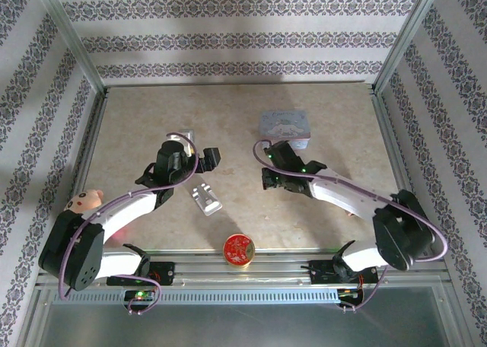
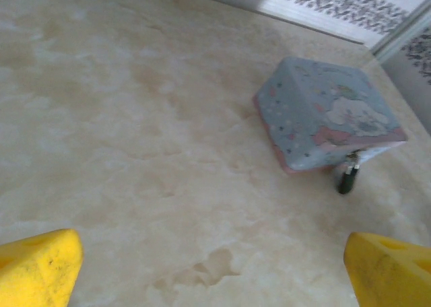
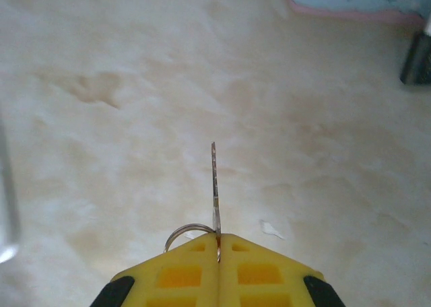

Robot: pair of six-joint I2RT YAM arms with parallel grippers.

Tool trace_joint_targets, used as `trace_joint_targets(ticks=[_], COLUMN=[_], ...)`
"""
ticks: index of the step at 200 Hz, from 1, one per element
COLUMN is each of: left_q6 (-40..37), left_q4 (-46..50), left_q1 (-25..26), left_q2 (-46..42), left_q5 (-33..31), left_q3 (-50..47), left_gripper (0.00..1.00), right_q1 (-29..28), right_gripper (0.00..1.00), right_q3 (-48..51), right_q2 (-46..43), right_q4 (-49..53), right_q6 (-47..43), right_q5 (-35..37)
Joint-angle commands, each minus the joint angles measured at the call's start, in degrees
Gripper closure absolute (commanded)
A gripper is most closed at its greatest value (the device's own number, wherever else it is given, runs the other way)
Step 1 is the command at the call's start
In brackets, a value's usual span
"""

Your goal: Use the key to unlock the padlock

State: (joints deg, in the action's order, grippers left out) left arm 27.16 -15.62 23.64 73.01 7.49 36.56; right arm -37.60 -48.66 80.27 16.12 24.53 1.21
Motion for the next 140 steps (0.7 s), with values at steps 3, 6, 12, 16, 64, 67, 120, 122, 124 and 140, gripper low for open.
trace_joint_targets(ticks=[3, 6, 12, 16, 64, 67, 120, 122, 124, 140], left_q6=[-2.76, -2.88, -3.1, -3.2, -3.55, -3.43, 4.05, 4.33, 4.62, 5.97], left_q4=[6.75, 7.14, 7.73, 8.22, 11.4, 11.51, 5.66, 5.2, 4.71, 1.38], left_q1=[0.53, 0.47, 0.5, 0.5, 0.52, 0.46, 0.47, 0.49, 0.5, 0.46], left_q2=[-2.54, -2.64, -2.99, -3.17, -5.72, -5.8, -5.39, -5.42, -5.33, -5.13], left_q5=[6.96, 7.58, 8.89, 9.84, 20.62, 21.08, 32.38, 32.76, 33.07, 35.08], left_q3=[3.8, 4.15, 4.82, 5.12, 8.17, 8.26, 7.54, 7.38, 7.3, 6.78], left_gripper=[0.01, 0.01, 0.01, 0.01, 0.1, 0.11, 0.3, 0.31, 0.31, 0.35], right_q1=[0.8, 0.87, 1.04, 1.08, 1.51, 1.54, 2.21, 2.19, 2.23, 2.31], right_gripper=[1.0, 1.0, 1.0, 1.0, 1.0, 1.0, 1.0, 1.0, 1.0, 1.0], right_q3=[3.96, 4.29, 5.06, 5.48, 7.68, 7.7, 9.61, 9.68, 9.72, 9.9], right_q2=[-4.53, -5.0, -5.8, -6.34, -9.76, -9.86, -10.48, -10.48, -10.48, -10.48], right_q4=[-10.96, -11.92, -13.57, -14.58, -22.01, -22.39, -30.14, -30.46, -30.69, -32.21], right_q6=[-2.11, -2.16, -2.29, -2.37, -2.38, -2.26, 1.14, 1.31, 1.44, 2.33], right_q5=[-7.64, -8.3, -9.55, -10.47, -17.98, -18.33, -24.13, -24.32, -24.48, -25.67])
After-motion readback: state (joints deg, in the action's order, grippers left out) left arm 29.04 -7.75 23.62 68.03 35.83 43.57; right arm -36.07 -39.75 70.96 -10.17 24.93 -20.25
